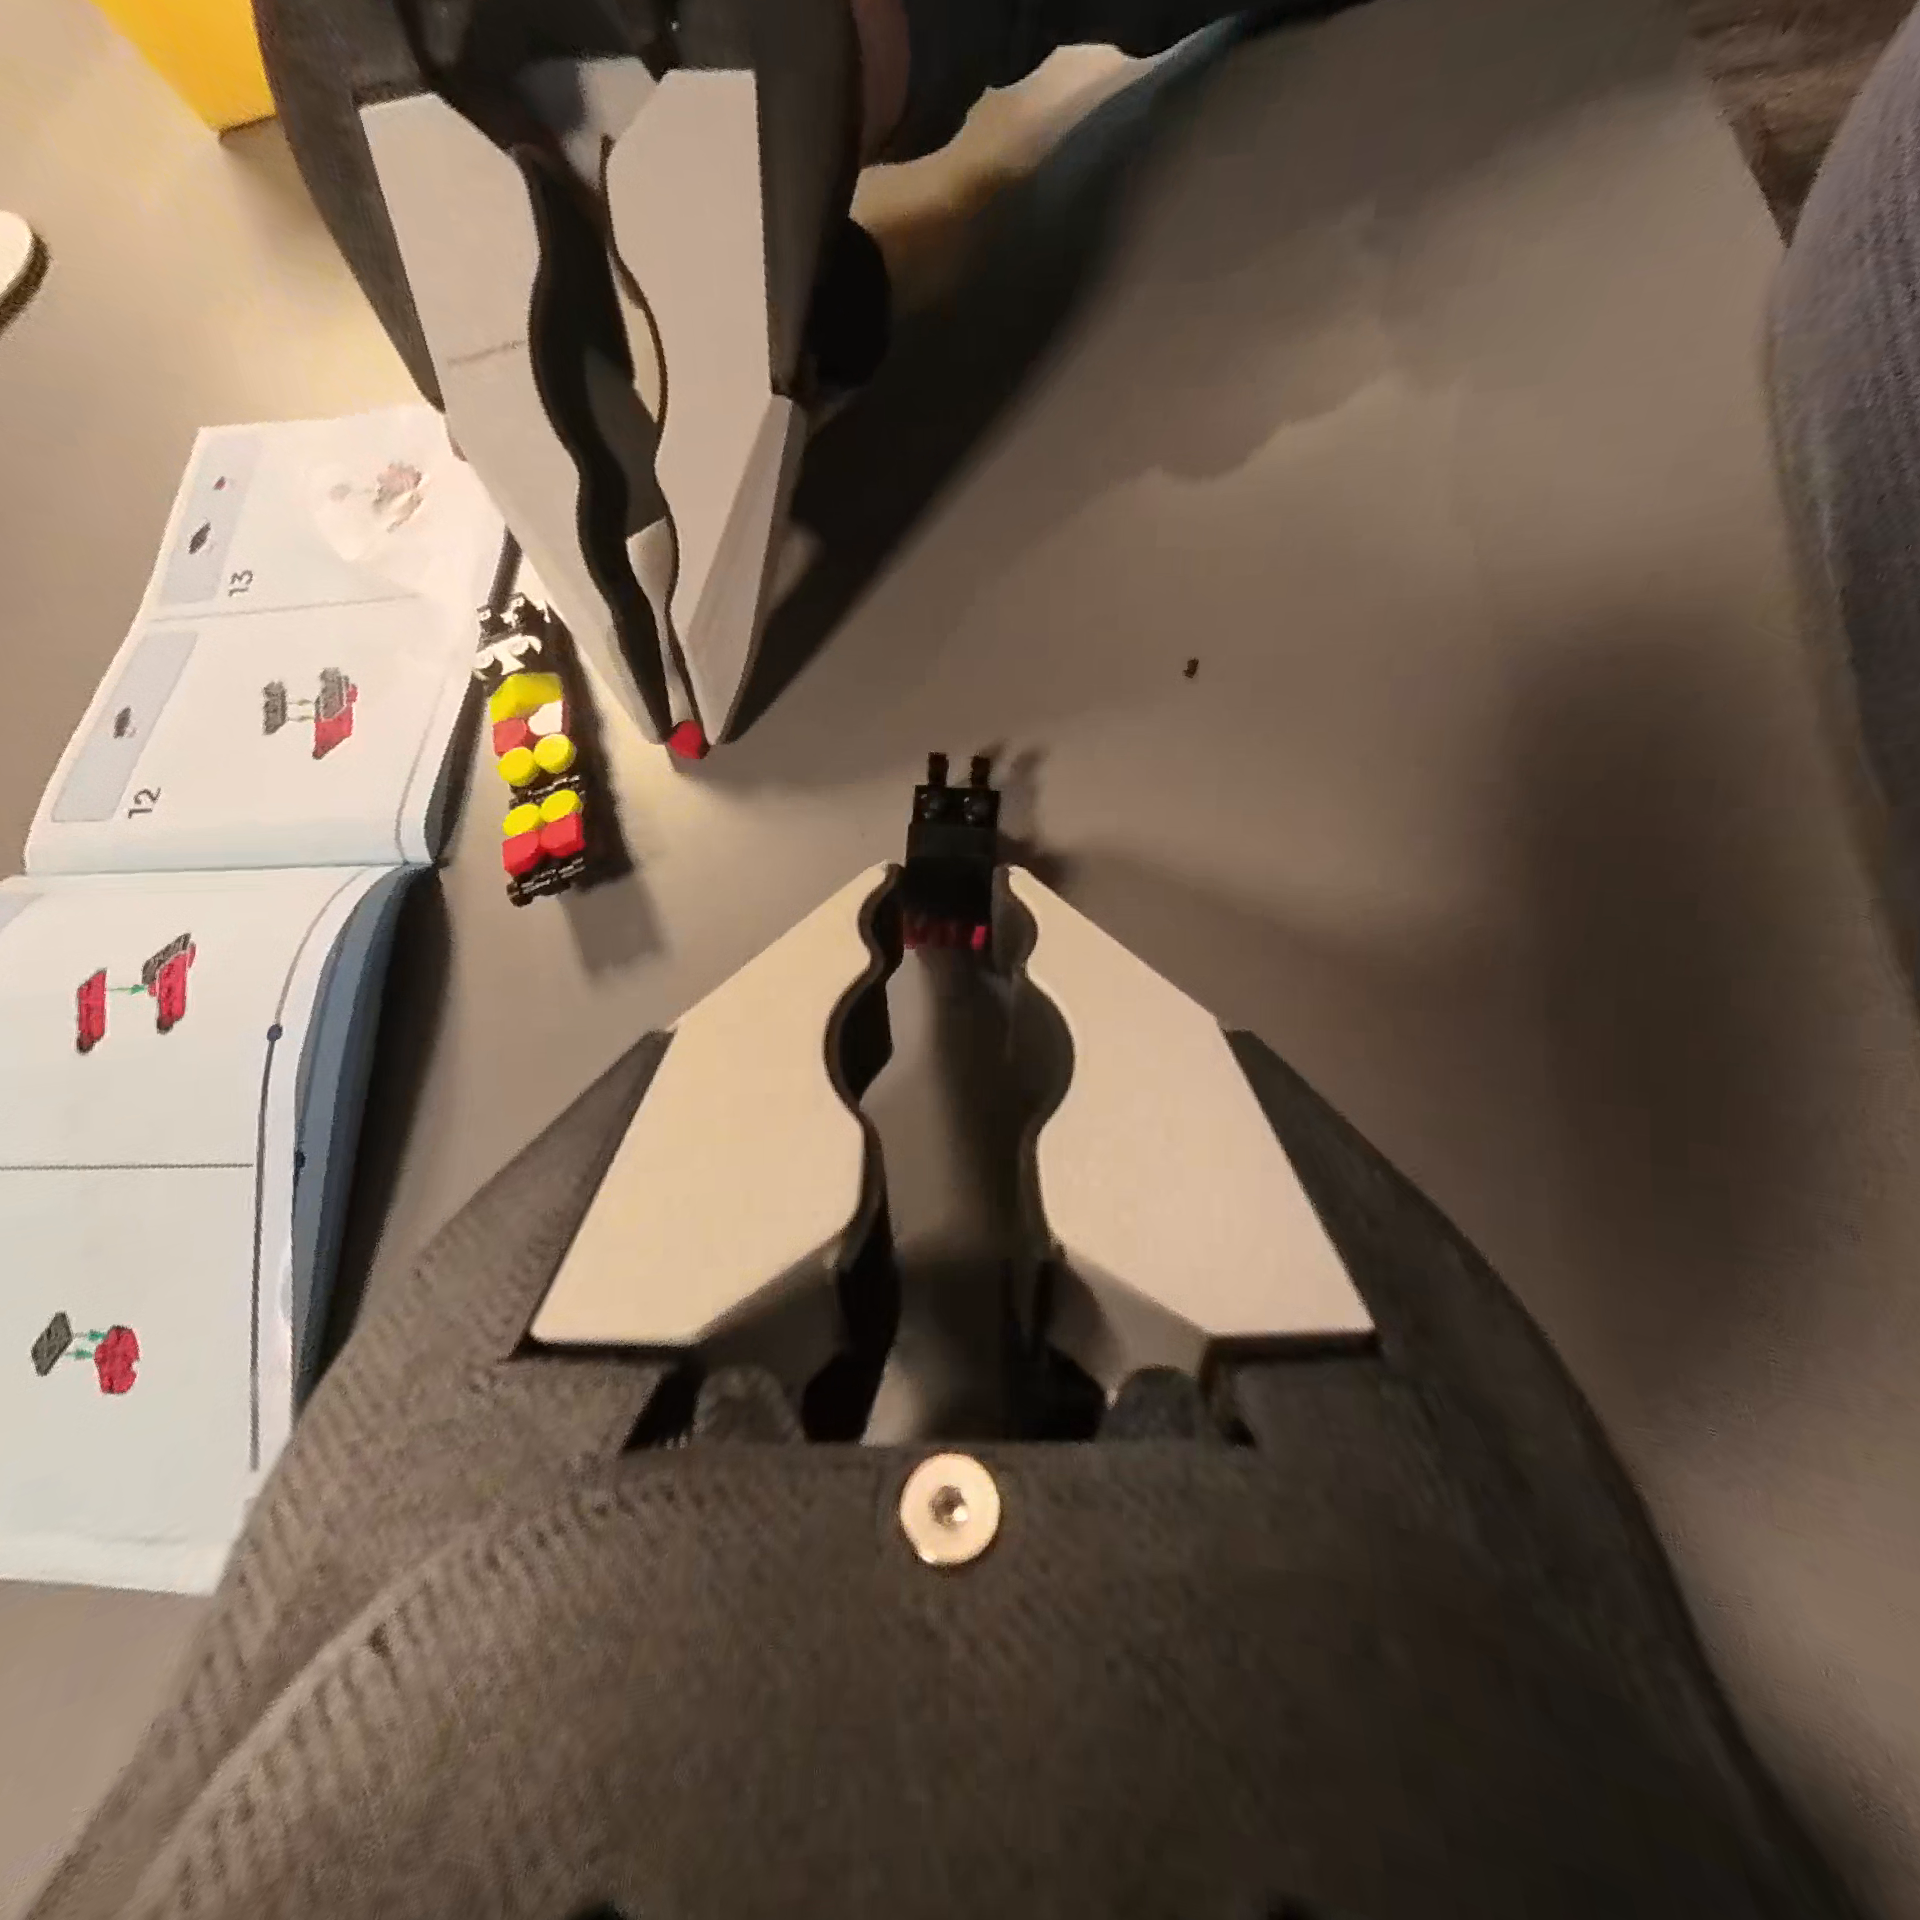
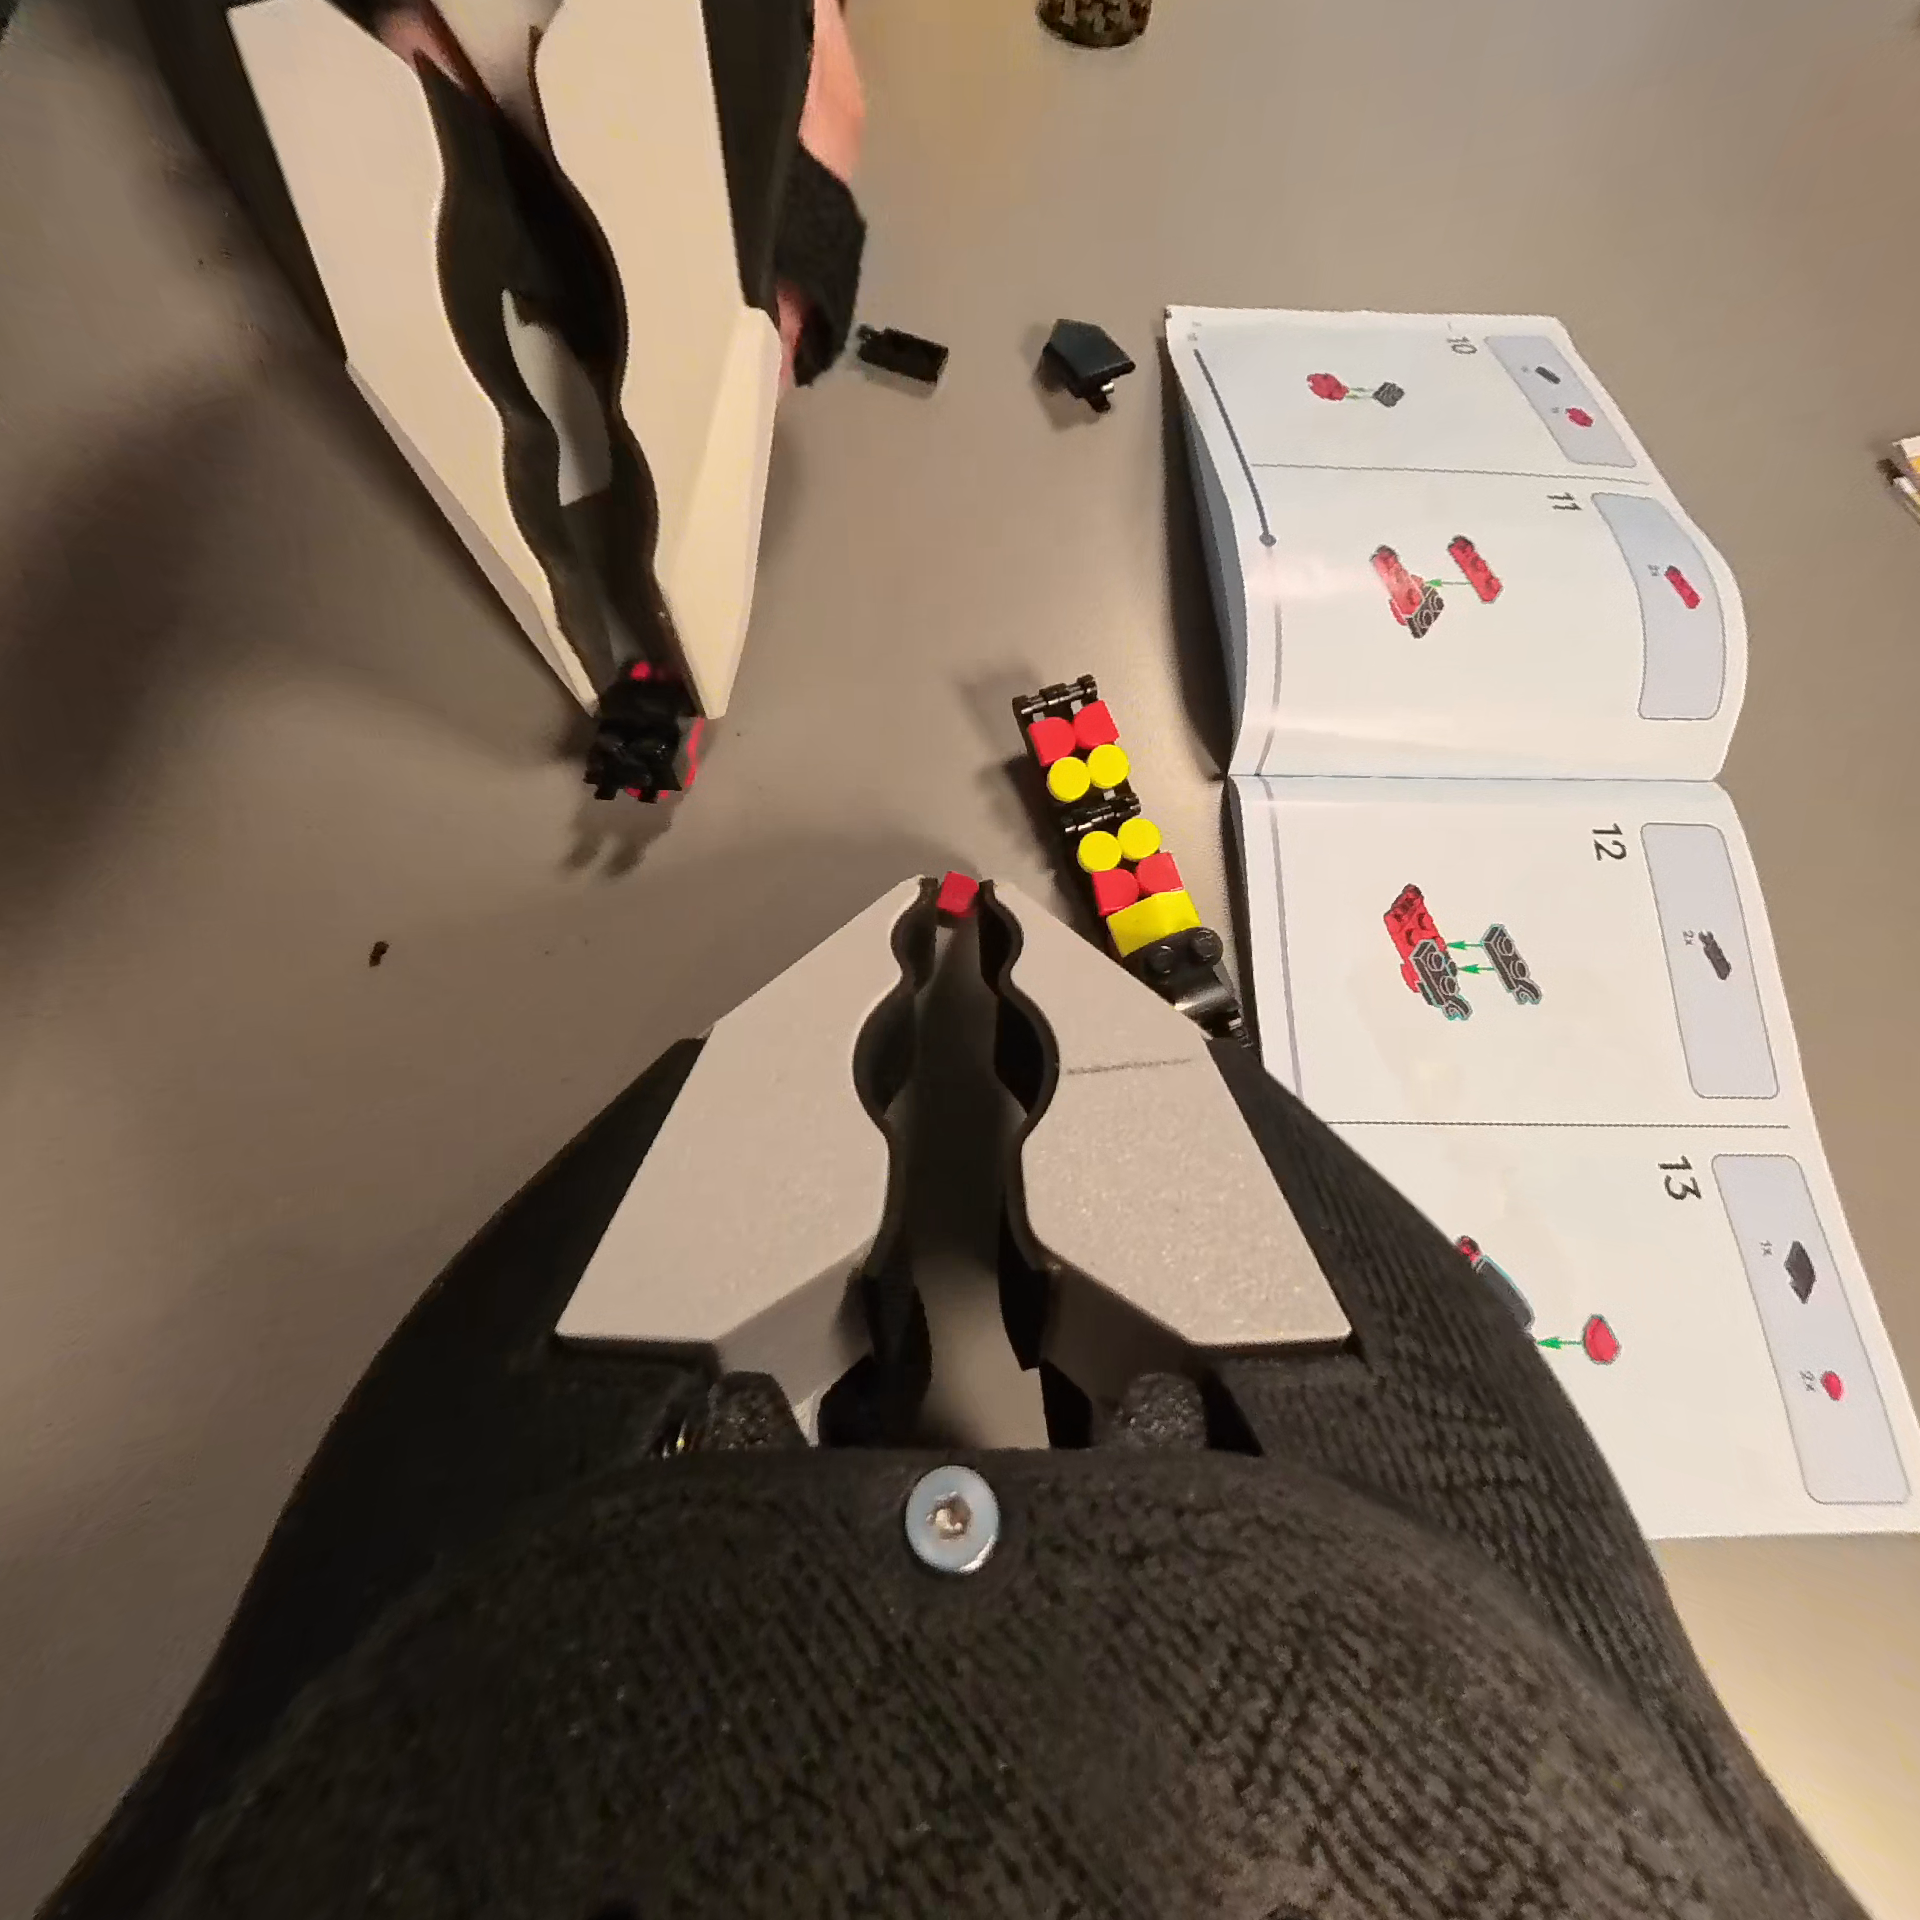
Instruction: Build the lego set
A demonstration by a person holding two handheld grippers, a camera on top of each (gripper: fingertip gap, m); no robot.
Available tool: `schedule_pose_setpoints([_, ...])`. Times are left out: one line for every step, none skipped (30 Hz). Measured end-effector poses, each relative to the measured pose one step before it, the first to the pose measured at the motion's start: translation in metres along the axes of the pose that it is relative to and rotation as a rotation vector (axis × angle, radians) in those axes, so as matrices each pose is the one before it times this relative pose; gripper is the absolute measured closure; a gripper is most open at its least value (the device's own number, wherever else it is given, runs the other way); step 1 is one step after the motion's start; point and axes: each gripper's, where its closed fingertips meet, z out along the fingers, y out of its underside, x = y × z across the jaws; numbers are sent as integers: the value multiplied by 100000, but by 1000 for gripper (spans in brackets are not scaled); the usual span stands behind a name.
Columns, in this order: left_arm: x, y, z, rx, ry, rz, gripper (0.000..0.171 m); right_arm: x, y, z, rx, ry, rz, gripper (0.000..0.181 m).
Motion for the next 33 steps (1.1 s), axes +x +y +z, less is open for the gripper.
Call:
schedule_pose_setpoints([-2,-31,47,-157,-540,-672,155,-18,-14,-30,73,299,-500,175])
schedule_pose_setpoints([25,-21,42,-71,-141,-279,155,-117,-40,-32,311,30,-1111,175])
schedule_pose_setpoints([-8,-4,20,-46,134,-410,155,-280,-184,-86,1242,-866,-1261,175])
schedule_pose_setpoints([-17,-18,22,-67,288,-1061,155,-465,-424,-148,2761,-1990,-292,175])
schedule_pose_setpoints([-12,-27,33,-53,378,-1187,155,-633,-655,-190,3901,-3026,854,175])
schedule_pose_setpoints([-14,-12,24,-52,293,-955,155,-753,-711,-124,3487,-3587,1116,176])
schedule_pose_setpoints([-36,-27,34,-34,-26,-802,155,-696,-516,-5,1525,-2591,84,176])
schedule_pose_setpoints([-74,-47,52,-154,-332,-796,155,-563,-269,109,-657,-1202,-1270,176])
schedule_pose_setpoints([-65,-60,71,-299,-167,-1213,155,-510,-119,155,-1863,-661,-2447,176])
schedule_pose_setpoints([-29,-51,67,-607,484,-1830,156,-409,-42,153,-2154,-53,-2307,176])
schedule_pose_setpoints([-21,-43,42,-988,792,-1896,156,-377,-17,153,-1964,-364,-1414,176])
schedule_pose_setpoints([-108,-28,23,-1092,214,-1347,156,-330,31,153,-1907,-538,-633,176])
schedule_pose_setpoints([-188,-36,28,-665,-694,-238,155,-219,85,149,-1821,-254,-379,176])
schedule_pose_setpoints([-267,-39,43,-49,-1550,884,156,-122,131,132,-1509,-12,-304,176])
schedule_pose_setpoints([-203,13,39,95,-1517,1411,156,18,187,88,-1455,476,-45,177])
schedule_pose_setpoints([-46,-8,10,274,-784,1505,156,87,163,60,-1031,707,-104,177])
schedule_pose_setpoints([-55,12,-5,-173,-900,1100,156,53,120,30,-516,422,-100,176])
schedule_pose_setpoints([-43,22,-21,-490,-804,1040,156,49,29,10,-133,345,64,176])
schedule_pose_setpoints([-56,6,-21,-452,-722,1052,155,32,10,14,-113,303,13,176])
schedule_pose_setpoints([-25,-18,-12,-20,-513,613,156,26,-19,31,-159,454,-244,176])
schedule_pose_setpoints([67,-23,-7,142,270,-9,155,37,-17,41,-149,589,-449,176])
schedule_pose_setpoints([95,-32,11,191,679,-525,155,38,21,48,-382,640,-402,176])
schedule_pose_setpoints([82,-14,7,73,723,-764,155,19,46,50,-545,438,-264,176])
schedule_pose_setpoints([11,6,-9,-9,264,-633,155,-14,5,44,-298,212,-212,176])
schedule_pose_setpoints([-28,19,-9,-24,20,-433,155,-19,16,24,-212,105,-201,176])
schedule_pose_setpoints([36,2,5,142,278,-319,155,-22,7,6,-257,130,-283,176])
schedule_pose_setpoints([38,-14,2,198,263,-385,155,-23,8,2,-229,168,-279,176])
schedule_pose_setpoints([48,-22,12,177,312,-262,155,5,-4,15,-214,281,-268,176])
schedule_pose_setpoints([12,10,12,-68,137,-108,155,-3,2,24,-238,291,-261,176])
schedule_pose_setpoints([-20,12,-6,-84,-124,34,155,9,-3,22,-170,410,-295,176])
schedule_pose_setpoints([-21,1,-19,61,-41,-56,156,8,-22,14,16,339,-268,175])
schedule_pose_setpoints([19,-31,-24,188,198,-173,156,12,-43,-12,110,252,-124,175])
schedule_pose_setpoints([2,-51,-26,334,167,-290,155,74,-49,-41,185,653,-145,173])
